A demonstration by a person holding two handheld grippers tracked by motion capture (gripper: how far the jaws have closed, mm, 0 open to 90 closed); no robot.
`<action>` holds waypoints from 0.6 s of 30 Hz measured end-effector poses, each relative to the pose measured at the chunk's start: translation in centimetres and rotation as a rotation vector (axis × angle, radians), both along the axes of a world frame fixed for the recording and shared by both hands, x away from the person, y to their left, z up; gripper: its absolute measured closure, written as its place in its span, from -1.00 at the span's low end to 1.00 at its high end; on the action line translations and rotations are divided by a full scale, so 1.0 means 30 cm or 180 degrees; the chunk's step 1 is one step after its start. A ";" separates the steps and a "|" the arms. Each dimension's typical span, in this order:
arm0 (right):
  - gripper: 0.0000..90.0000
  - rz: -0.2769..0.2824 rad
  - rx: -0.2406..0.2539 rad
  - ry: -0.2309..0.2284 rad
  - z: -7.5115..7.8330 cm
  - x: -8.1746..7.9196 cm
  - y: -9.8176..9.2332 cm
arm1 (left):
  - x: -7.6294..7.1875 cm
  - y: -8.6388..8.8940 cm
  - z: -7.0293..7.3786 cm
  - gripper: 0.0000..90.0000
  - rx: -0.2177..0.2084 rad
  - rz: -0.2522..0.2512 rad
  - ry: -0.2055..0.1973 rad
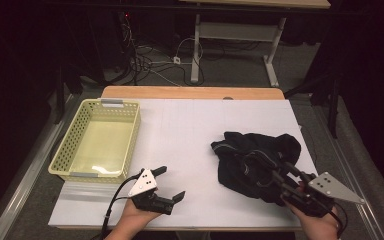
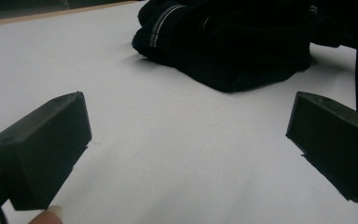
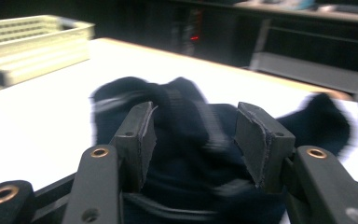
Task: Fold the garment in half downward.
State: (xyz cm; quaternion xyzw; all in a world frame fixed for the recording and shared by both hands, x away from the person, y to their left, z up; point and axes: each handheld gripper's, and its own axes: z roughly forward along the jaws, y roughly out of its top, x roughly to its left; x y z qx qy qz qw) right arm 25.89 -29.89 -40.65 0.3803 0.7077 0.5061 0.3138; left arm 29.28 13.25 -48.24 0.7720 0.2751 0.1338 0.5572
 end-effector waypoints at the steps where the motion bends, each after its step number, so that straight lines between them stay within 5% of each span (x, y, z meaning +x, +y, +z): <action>1: 0.02 0.0076 0.0000 0.0050 -0.008 0.001 0.022 | 0.000 0.000 0.000 -1.00 0.0001 -0.0001 0.0001; 7: -0.53 0.0235 -0.0344 0.0468 -0.111 0.053 0.147 | 0.000 0.000 0.000 -1.00 0.0001 -0.0005 0.0000; 10: -0.57 0.0161 -0.0639 0.0663 -0.162 0.085 0.183 | -0.001 0.000 0.000 -1.00 0.0004 -0.0004 -0.0005; 14: -0.15 0.0018 -0.0888 0.0650 -0.193 0.097 0.191 | -0.001 -0.001 0.000 -1.00 0.0007 0.0000 -0.0007; 18: 0.56 0.0091 -0.0855 0.0578 -0.194 0.091 0.164 | 0.002 0.000 0.000 -1.00 -0.0004 0.0005 0.0021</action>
